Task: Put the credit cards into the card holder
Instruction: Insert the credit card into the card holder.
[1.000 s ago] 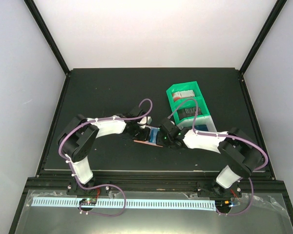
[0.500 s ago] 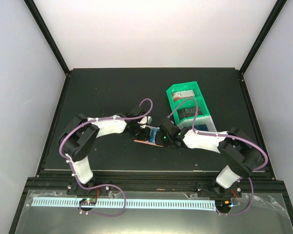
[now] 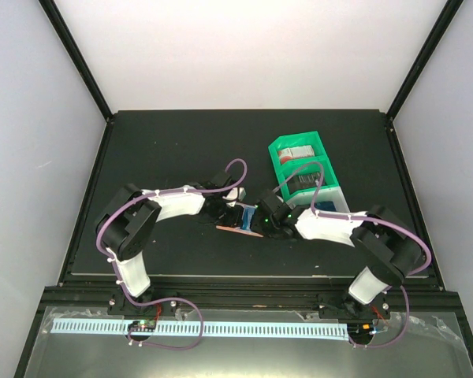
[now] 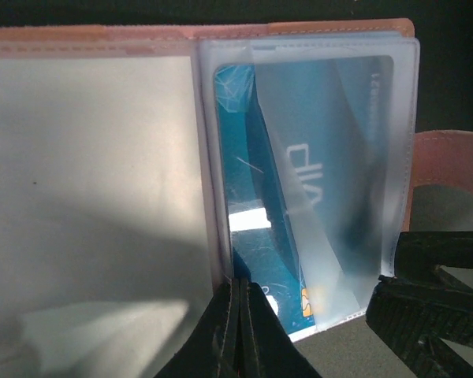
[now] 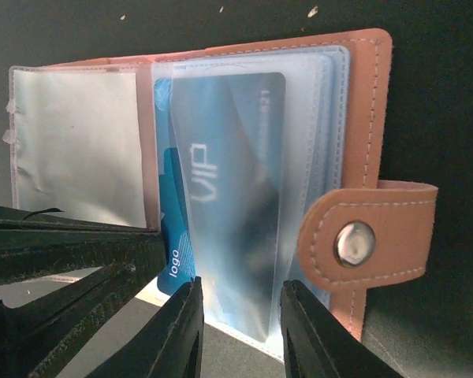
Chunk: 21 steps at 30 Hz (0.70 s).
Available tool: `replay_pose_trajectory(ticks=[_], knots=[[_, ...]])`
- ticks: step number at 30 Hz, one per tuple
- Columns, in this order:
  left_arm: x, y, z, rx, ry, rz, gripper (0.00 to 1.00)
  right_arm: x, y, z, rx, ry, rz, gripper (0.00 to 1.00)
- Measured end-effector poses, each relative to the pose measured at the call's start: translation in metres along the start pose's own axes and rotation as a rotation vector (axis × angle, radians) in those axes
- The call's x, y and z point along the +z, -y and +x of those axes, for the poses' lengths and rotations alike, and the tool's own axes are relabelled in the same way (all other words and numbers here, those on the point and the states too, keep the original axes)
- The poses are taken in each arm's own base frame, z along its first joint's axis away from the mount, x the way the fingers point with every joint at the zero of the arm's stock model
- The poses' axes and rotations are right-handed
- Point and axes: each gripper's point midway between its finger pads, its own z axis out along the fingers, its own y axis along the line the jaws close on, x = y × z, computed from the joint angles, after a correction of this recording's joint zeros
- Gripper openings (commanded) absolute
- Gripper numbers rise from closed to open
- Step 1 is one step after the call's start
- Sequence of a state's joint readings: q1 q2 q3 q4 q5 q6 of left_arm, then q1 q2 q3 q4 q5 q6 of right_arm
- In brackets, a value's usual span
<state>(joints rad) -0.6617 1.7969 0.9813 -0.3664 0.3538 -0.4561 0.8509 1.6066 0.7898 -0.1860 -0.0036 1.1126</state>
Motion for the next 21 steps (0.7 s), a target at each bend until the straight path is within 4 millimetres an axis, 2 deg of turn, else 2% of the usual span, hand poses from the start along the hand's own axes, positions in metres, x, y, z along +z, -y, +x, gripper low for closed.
replay_pose_trajectory(ticks=[9,21], knots=[[0.0012,-0.0002,-0.0009,-0.002,-0.006,-0.004,0.02,0.0067,-0.0018,0.0028,0.029,-0.024,-0.037,0.3],[0.0011,-0.0004,-0.0012,-0.003,-0.004,-0.004,0.02,0.0057,-0.0048,0.0019,0.071,-0.019,-0.158,0.3]])
